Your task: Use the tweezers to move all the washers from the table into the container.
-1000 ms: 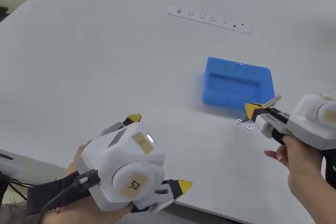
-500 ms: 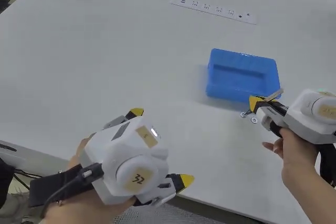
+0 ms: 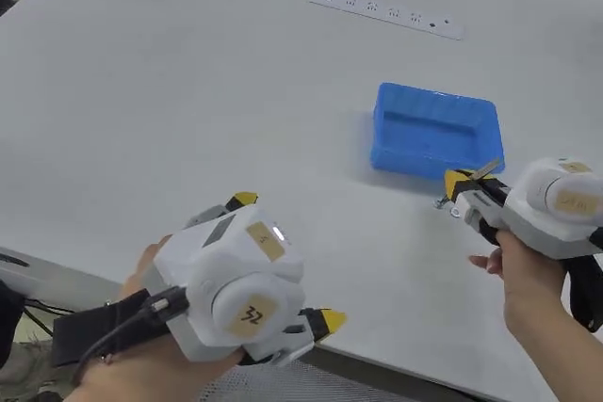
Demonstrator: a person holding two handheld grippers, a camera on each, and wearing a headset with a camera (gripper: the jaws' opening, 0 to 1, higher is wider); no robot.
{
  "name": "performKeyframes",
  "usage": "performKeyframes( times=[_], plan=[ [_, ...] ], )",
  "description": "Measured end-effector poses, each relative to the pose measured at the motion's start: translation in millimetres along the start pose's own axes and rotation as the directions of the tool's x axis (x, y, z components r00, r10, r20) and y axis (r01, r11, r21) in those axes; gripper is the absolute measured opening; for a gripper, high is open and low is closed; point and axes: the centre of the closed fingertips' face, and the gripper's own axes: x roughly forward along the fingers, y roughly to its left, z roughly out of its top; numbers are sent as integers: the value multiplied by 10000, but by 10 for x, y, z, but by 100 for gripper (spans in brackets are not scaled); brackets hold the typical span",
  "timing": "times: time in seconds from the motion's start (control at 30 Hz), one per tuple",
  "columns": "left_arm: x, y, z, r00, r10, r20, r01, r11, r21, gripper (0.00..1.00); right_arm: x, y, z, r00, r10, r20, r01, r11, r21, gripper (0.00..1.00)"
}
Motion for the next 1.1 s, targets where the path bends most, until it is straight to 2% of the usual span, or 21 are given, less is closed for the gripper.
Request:
performKeyframes(
  times=[0.07,0.1,0.23,0.4,0.43,0.5,0.6,0.83,1.0,1.1],
  plan=[
    [1,-3,-1,10000,-6,-9,6,10000,31,94,-6,35,-9,9997,183,-157,-188,9994,-307,3],
    [1,-2,0,10000,-3,-1,3,10000,37,94,-14,16,-12,9998,60,-209,-71,9985,-539,3],
    [-3,5,7,10000,26,40,-26,10000,27,94,-34,4,-23,9997,-12,-246,3,9992,-390,3],
    [-2,0,7,10000,1,47,-1,10000,36,94,-17,18,-7,9990,-74,-430,48,9983,-584,2],
    [-1,-1,5,10000,-9,36,9,10000,41,94,-19,21,-9,9981,0,-620,-32,9987,-509,2],
    [-1,-1,5,10000,-7,40,7,10000,46,94,-44,53,19,9979,235,-598,-249,9994,-229,2],
    [-2,3,6,10000,3,41,-3,10000,35,94,-114,80,71,9979,302,-571,-326,9986,-408,2],
    [-2,-7,13,10000,-40,77,39,10000,57,94,-272,114,319,9982,589,-65,-592,9954,-747,2],
    [-11,-4,39,9997,-34,238,33,10000,58,96,-331,94,632,9949,745,687,-726,9969,-294,2],
    [-4,-8,24,9999,-61,156,60,10000,61,96,-300,64,776,9923,743,992,-737,9972,-96,2]
  ],
)
